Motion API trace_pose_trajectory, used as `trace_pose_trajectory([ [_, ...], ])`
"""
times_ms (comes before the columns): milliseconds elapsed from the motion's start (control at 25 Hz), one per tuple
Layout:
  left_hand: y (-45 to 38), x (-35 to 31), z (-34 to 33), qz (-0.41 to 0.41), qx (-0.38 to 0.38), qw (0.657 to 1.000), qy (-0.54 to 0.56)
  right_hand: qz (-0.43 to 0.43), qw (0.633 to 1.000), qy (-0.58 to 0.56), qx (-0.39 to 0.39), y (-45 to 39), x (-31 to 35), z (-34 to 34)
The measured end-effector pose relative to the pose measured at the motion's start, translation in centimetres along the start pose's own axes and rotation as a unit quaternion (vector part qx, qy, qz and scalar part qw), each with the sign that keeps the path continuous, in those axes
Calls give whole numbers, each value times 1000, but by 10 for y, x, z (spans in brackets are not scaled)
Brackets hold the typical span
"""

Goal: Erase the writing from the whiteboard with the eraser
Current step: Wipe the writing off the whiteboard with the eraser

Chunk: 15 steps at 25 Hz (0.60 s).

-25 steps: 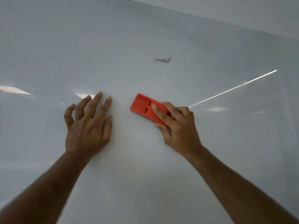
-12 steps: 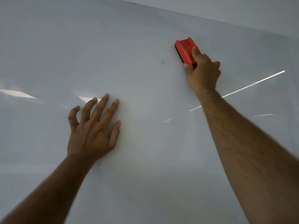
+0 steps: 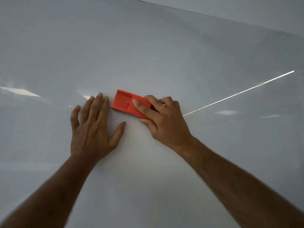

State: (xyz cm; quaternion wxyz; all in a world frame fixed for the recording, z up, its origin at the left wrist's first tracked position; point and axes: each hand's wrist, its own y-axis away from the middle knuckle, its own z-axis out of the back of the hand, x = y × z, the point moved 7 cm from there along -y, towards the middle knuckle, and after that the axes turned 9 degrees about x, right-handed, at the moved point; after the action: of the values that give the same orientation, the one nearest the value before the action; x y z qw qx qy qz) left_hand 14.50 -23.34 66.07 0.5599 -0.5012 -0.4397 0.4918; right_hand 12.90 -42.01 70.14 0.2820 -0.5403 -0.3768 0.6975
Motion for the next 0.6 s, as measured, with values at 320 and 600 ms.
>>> trace_pose_trajectory([
  [320, 13, 41, 7, -28, 16, 999, -33, -245, 968, 35, -30, -39, -118, 28],
  [600, 23, 77, 13, -31, 38, 998, -48, -283, 958, -6, -55, -47, -120, 21],
])
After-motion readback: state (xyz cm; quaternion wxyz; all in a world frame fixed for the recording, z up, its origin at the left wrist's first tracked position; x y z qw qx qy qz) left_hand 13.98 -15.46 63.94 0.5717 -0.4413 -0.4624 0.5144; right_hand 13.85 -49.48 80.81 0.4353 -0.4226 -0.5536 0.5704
